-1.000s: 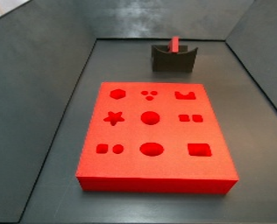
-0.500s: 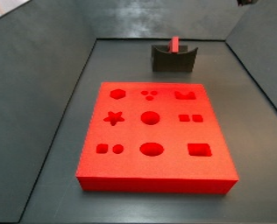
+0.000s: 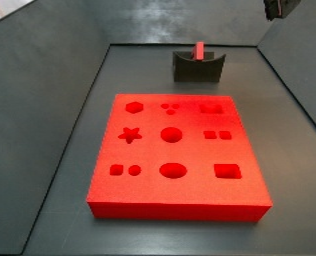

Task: Pick up the double-square object. Move up. Rotate the double-square object. Place the double-square object on the fixture. Regrasp the double-square object. Move to above the board. Insert the double-square object.
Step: Regrasp the double-square object.

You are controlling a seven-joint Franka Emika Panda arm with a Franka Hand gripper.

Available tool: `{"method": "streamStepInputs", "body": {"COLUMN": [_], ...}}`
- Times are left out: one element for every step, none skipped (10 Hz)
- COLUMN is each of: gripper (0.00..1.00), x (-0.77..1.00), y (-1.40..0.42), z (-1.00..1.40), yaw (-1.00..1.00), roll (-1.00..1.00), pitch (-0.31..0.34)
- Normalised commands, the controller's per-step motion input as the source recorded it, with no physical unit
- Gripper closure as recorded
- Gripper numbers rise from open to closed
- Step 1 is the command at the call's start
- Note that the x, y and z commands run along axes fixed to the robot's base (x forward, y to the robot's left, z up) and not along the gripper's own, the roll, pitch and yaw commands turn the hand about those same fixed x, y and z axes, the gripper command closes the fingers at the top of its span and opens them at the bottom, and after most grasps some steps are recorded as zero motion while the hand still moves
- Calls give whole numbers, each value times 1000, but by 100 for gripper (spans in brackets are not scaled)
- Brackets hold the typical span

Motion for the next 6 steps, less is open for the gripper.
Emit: {"method": "streamStepInputs", "body": {"gripper": [0,0,0,0,0,0], "x": [37,47,53,67,76,84], "y": [73,63,60,57,54,48], "z": [-1000,-1000,-1000,-1000,-1000,-1000], "yaw": [113,103,96,80,66,47], "roll": [191,150,126,86,72,70], "pitch": [14,-14,-26,-41,-50,-60]}}
